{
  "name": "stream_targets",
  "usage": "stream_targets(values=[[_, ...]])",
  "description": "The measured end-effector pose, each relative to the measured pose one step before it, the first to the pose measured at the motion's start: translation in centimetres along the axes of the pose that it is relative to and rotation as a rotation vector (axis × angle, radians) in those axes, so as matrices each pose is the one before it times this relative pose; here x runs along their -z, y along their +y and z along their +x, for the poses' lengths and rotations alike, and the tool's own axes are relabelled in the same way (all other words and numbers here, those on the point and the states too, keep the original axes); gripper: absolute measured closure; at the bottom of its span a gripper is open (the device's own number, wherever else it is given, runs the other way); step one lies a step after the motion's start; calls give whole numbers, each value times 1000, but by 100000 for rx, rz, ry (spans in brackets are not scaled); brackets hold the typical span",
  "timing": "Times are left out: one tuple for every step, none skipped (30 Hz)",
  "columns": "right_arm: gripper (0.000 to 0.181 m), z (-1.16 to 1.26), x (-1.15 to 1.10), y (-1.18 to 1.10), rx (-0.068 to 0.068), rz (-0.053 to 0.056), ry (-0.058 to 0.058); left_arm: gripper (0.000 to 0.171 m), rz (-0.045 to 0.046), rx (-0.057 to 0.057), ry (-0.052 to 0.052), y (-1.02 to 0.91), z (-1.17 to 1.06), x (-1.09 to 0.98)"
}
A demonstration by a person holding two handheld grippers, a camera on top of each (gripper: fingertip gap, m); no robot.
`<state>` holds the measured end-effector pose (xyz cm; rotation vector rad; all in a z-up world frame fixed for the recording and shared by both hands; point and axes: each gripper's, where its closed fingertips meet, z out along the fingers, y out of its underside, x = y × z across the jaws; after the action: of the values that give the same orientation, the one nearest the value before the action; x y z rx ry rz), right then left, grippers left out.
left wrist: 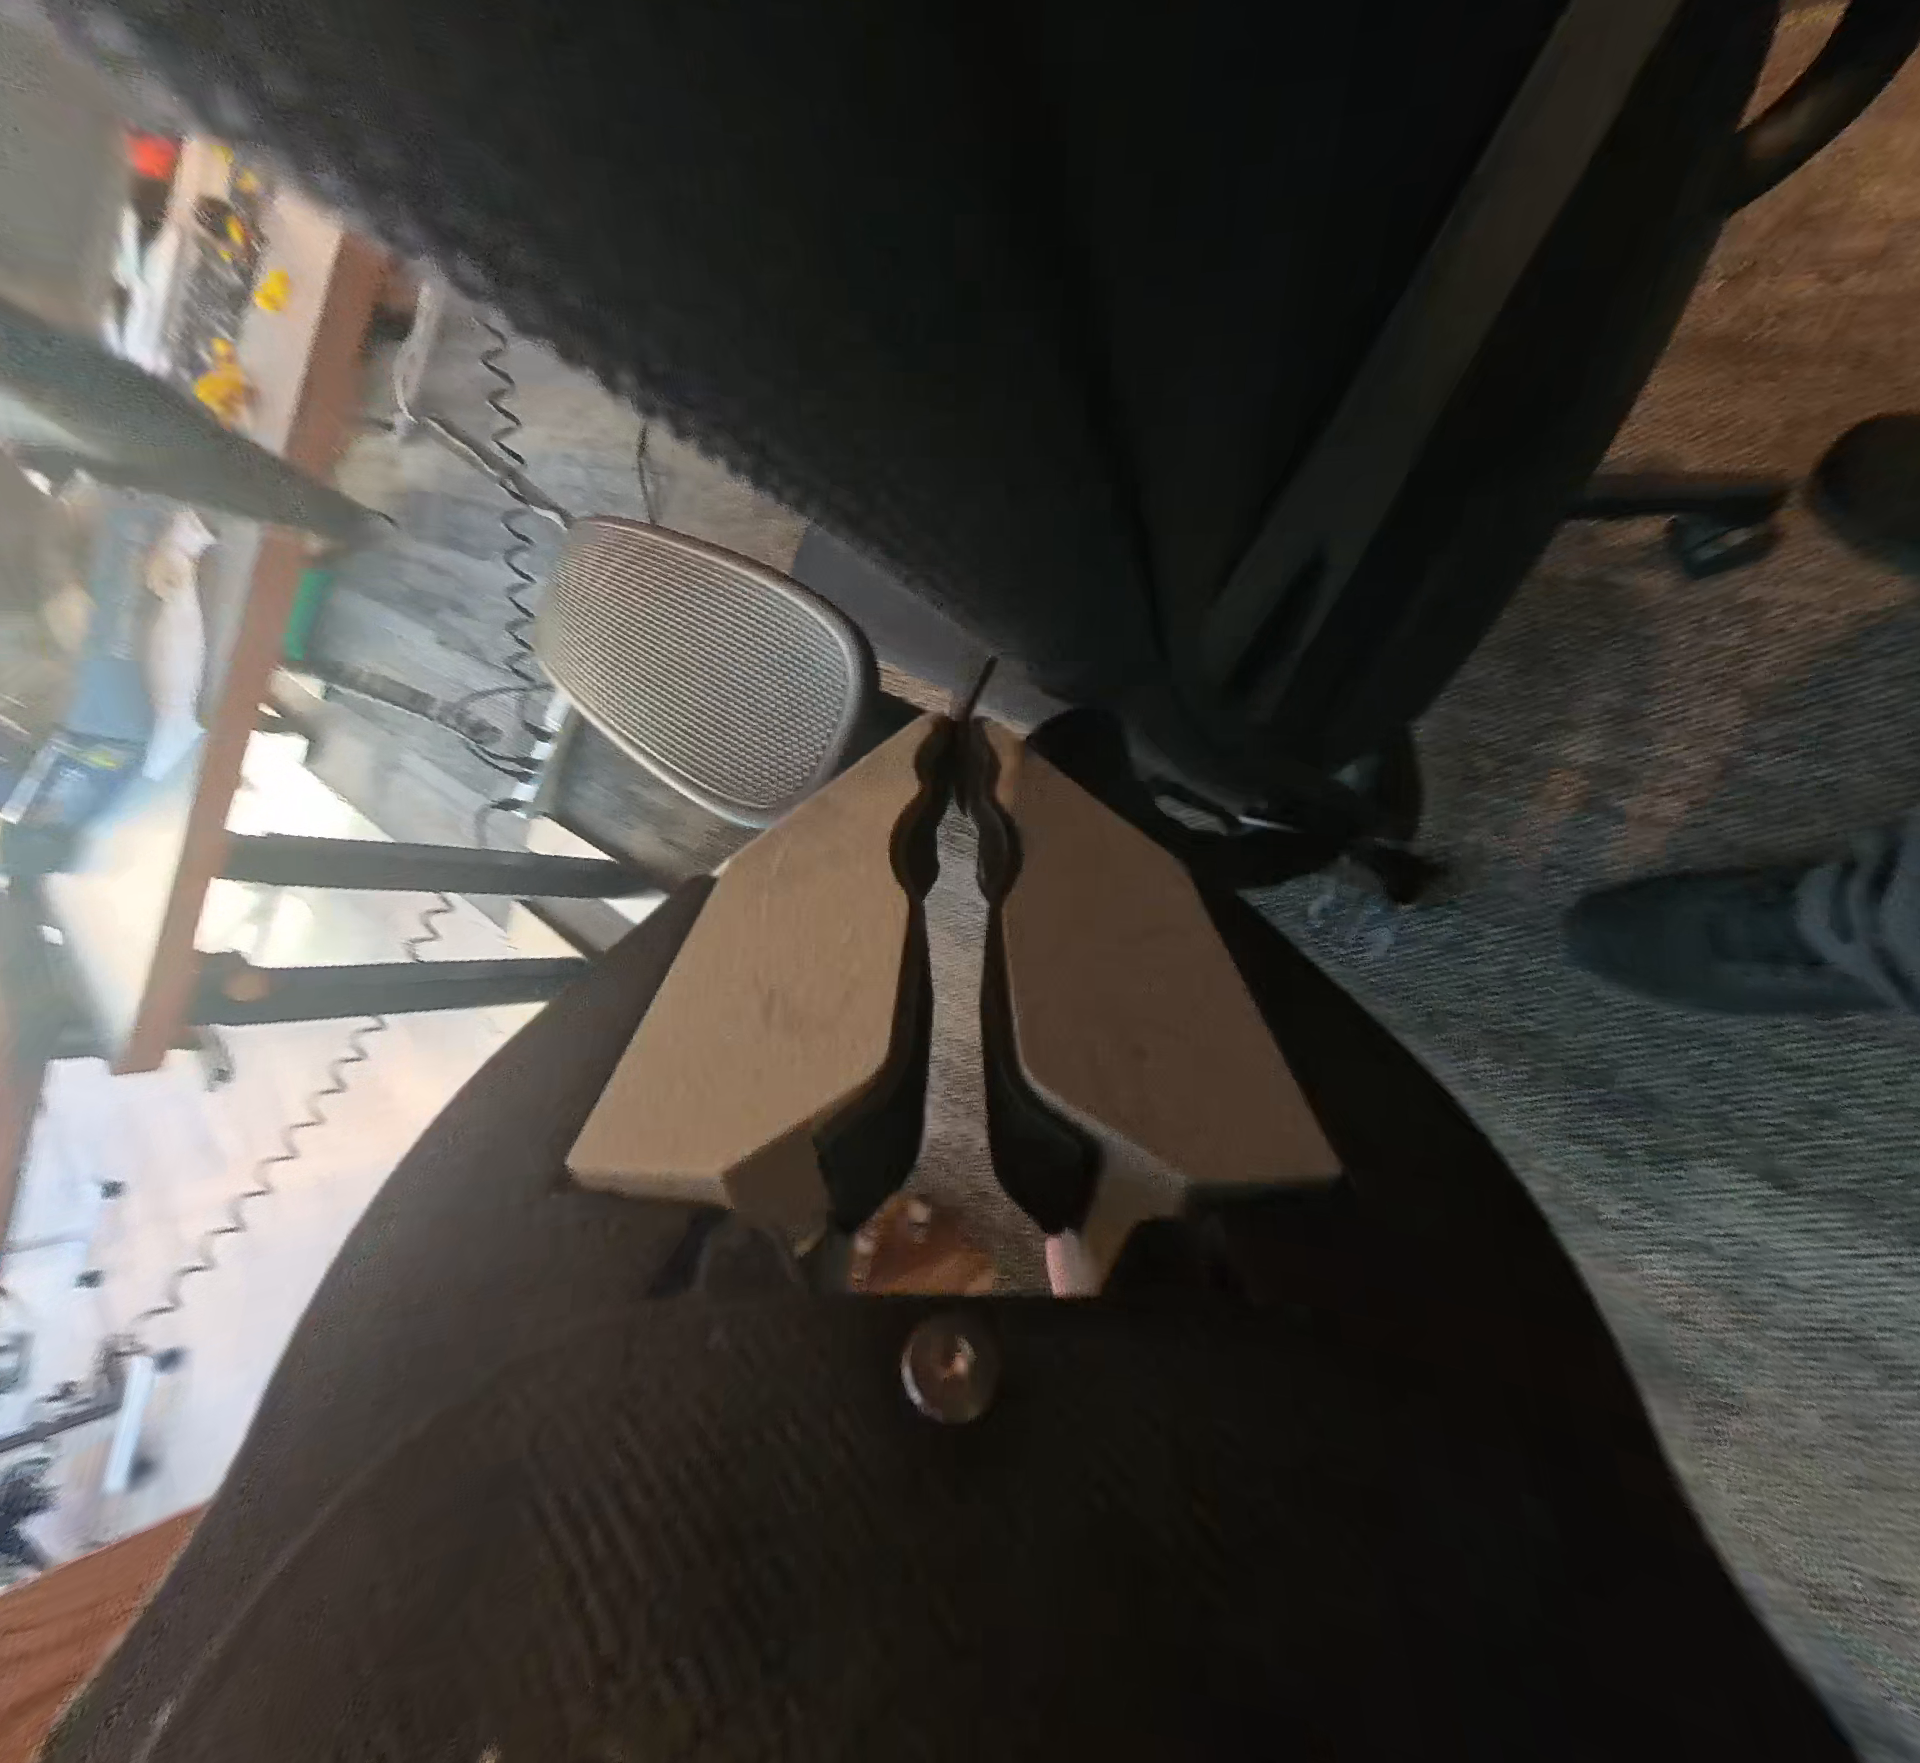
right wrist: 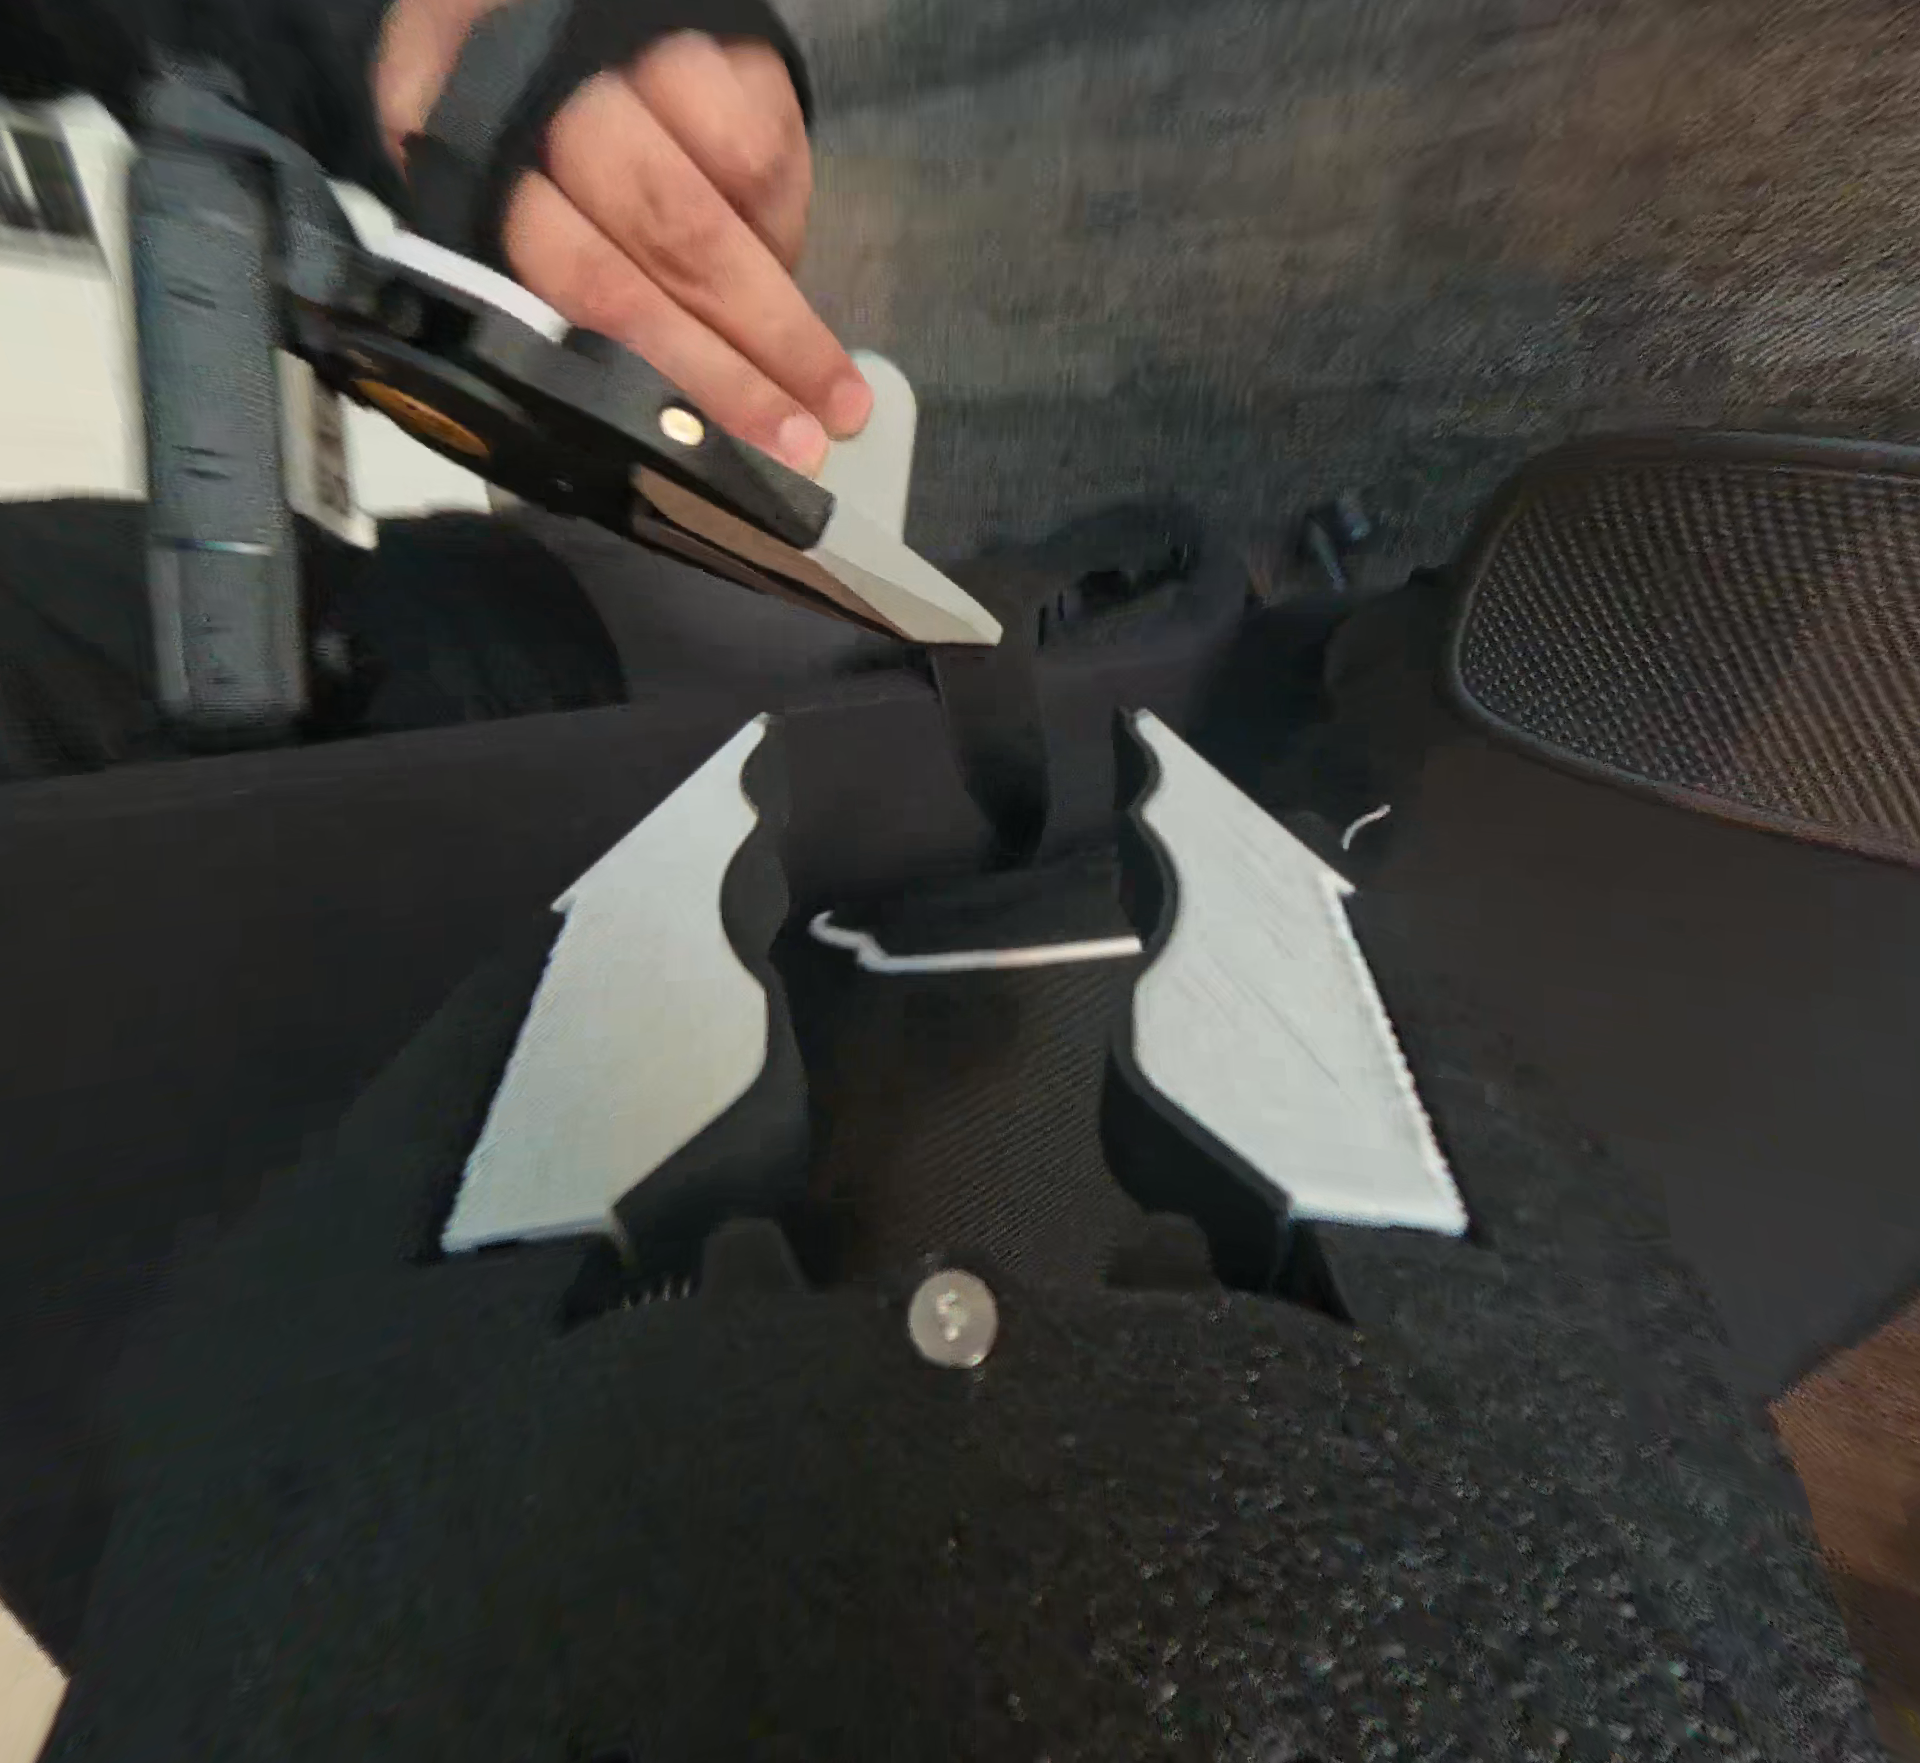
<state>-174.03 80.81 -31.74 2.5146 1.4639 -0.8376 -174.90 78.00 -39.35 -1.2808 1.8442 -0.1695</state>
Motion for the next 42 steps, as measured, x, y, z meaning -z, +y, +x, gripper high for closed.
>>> stream_targets(values=[[120, 760, -1121, 339, 1313, -7194, -2461, 171, 230, -2758, -165, 109, -385, -205], [123, 414, -1105, 296, 153, -5587, -5105, 171, 293, -2518, 65, 92, -308, -200], [124, 607, -993, 215, -254, -3852, -3742, 171, 113, -3448, -238, 121, -140, -229], [126, 555, -882, 203, 466, -2901, -3101, 171, 22, -4349, -544, 189, 40, -232], [128, 358, -796, 220, 500, -2643, -3415, 171, 224, -3788, -483, 179, 140, -190], [125, 75, -664, 60, -405, -1852, -4603, 171, 608, -2193, -94, 78, 218, -98], [124, 29, -539, -34, -451, -1520, -4136, 171, 768, -1092, -280, 37, 173, -11], [125, 210, -456, -1, 142, -1910, -2348, 171, 657, -751, -774, 34, 88, 26], [129, 234, -441, -72, 731, -1814, -1628, 171, 312, -620, -902, 48, 77, 27], [135, 300, -504, 6, 750, -2637, -956, 171, 65, -674, -1050, 63, 58, 6], [139, 334, -559, 87, -64, -3546, -821, 171, 79, -874, -1116, 40, 47, 7], [144, 185, -592, 6, -335, -3247, -1418, 171, 71, -607, -752, 38, 34, -5], [152, 173, -584, 23, -875, -3307, -1225, 171, 58, 281, -293, 65, 44, 9], [161, 79, -538, 52, -1684, -3270, -1856, 171, -33, 735, -3, 60, 49, 23], [167, -225, -356, -234, -1759, -1121, -3365, 171, -403, 609, 302, 60, 153, 47], [167, 62, -206, -147, -424, -685, -230, 171, -684, 1551, 685, 66, 281, 52], [169, 11, -69, -85, 866, -34, 791, 171, -883, 3393, 1074, 55, 375, 69], [178, -66, 112, -141, 1437, 1176, 1102, 171, -921, 4482, 1196, 56, 431, 97], [181, -58, 193, -5, 1832, 1156, 1785, 171, -899, 5539, 424, 92, 294, 162], [181, -14, 192, 178, 1640, 597, 2581, 167, -1249, 7746, 438, 265, 177, 269], [181, -84, 207, 172, 1739, 815, 2433, 163, -1890, 10261, 1934, 520, 186, 367], [181, -83, 212, 185, 2214, 689, 2686, 159, -1716, 12262, 2354, 716, 8, 431], [181, -57, 163, 166, 2577, 229, 2811, 153, -360, 12873, 3594, 698, -76, 444], [181, -87, 102, 37, 2683, 284, 2531, 146, 777, 11534, 6533, 557, 68, 445], [181, -31, 12, 17, 2629, -222, 2679, 141, 1300, 9654, 6876, 344, -88, 393], [181, 52, -48, -29, 2540, -564, 2955, 138, 1652, 8238, 5504, 37, -458, 308], [181, 50, -61, -39, 2485, -767, 3109, 138, 1896, 6636, 7047, -327, -329, 235], [181, 12, -52, -45, 2399, -953, 2959, 140, 1675, 5077, 9313, -533, 15, 179], [181, -26, 8, -44, 2458, -849, 2898, 139, 882, 3921, 8890, -513, 19, 56], [181, -22, 69, -4, 2419, -683, 3151, 136, -10, 2853, 5989, -342, -358, -71], [181, -37, 107, -18, 1751, -135, 2916, 138, 177, 1700, 2669, -195, -751, -136], [181, -58, 121, 1, 772, 436, 2432, 138, 474, 496, 1272, -47, -850, -144], [181, -66, 126, 6, 295, 868, 2343, 138, -312, -48, 838, 153, -767, -120], [181, -75, 127, 18, 579, 981, 2580, 137, -1182, 199, 442, 215, -655, -113], [181, -46, 92, 37, 999, 765, 2947, 135, -960, -32, 713, 62, -381, -125], [181, -88, 66, -4, 873, 890, 2651, 135, -329, -807, 2366, -130, 56, -149], [181, -69, 36, -10, 665, 855, 2400, 135, -145, -945, 4635, -215, 467, -237], [181, -65, 19, -12, 495, 869, 1864, 134, -262, -666, 5663, -223, 612, -359], [181, -79, 25, -9, 10, 917, 1074, 134, -768, -152, 4940, -169, 411, -473], [181, -86, 43, -4, -655, 1009, 91, 134, -1479, 535, 4282, -25, 188, -528], [181, -74, 55, -7, -789, 1153, -252, 136, -1649, 1312, 4319, 48, 55, -471], [181, -44, 69, 16, -909, 1106, -277, 139, -816, 2039, 4755, -21, 76, -377]])
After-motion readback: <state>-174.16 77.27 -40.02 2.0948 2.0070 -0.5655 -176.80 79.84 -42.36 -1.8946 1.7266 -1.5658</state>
